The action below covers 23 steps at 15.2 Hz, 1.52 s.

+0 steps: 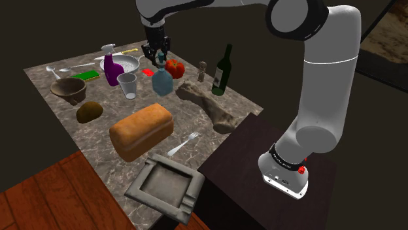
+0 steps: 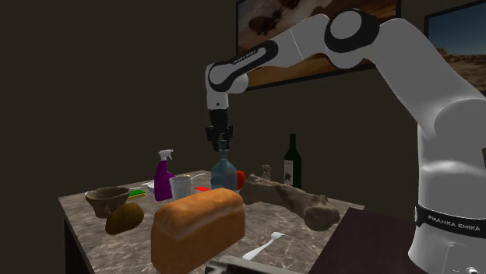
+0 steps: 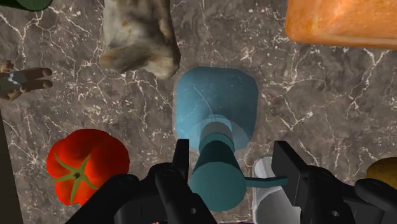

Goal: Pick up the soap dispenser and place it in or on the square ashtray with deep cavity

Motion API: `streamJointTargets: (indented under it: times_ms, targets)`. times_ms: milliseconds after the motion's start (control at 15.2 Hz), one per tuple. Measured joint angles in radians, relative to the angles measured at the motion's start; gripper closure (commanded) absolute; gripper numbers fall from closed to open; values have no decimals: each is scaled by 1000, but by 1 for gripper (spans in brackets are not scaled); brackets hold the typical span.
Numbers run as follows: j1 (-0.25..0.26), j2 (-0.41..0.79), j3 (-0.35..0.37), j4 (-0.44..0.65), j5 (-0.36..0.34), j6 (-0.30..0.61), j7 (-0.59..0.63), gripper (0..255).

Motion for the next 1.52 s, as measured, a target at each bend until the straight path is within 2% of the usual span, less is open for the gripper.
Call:
streamJointTargets:
  times_ms: [528,792,990,1518]
  targets:
    - [4,-13,2,87,5,-99,-9,255]
    - [27,-102,19,-20,11,-86,35,255]
    - [47,-201,37,-144,22,-63,76,255]
    - [113,-396,96,-354,56,-55,198,255]
